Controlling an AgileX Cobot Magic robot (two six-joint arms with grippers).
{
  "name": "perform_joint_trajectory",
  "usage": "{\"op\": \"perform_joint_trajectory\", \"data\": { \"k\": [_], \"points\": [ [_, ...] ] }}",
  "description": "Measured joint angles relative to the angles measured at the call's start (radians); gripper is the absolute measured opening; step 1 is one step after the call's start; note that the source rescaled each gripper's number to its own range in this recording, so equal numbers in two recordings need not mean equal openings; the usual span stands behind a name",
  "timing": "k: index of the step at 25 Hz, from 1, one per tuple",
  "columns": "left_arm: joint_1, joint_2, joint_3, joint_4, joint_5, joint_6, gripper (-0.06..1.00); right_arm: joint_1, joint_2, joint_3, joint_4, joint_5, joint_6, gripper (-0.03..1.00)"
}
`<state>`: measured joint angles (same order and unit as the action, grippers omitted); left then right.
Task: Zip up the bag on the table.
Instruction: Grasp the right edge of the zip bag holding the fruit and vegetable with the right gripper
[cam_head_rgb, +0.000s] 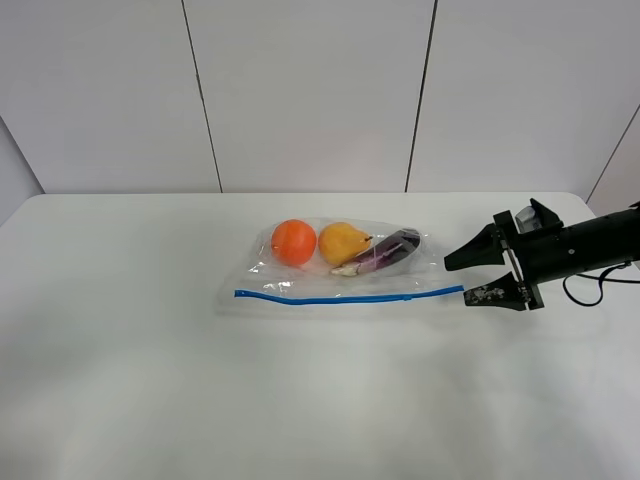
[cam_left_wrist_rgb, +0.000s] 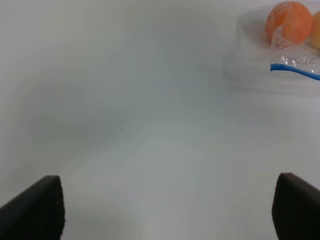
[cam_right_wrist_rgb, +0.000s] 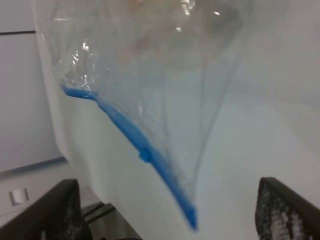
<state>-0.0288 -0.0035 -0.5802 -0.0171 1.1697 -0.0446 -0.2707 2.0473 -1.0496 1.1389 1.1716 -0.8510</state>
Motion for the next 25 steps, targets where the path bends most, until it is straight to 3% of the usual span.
{"op": "perform_joint_trajectory", "data": {
  "k": [5,12,25],
  "points": [
    [0.0,0.0,0.0,0.0,0.0,0.0,0.98,0.008,0.08,0.004,0.069,0.0,-0.034,0.79],
    [0.0,0.0,0.0,0.0,0.0,0.0,0.98,0.008,0.089,-0.014,0.115,0.007,-0.057,0.63],
    [0.0,0.0,0.0,0.0,0.0,0.0,0.98,0.01,0.09,-0.014,0.119,0.007,-0.055,0.61]
  ]
}}
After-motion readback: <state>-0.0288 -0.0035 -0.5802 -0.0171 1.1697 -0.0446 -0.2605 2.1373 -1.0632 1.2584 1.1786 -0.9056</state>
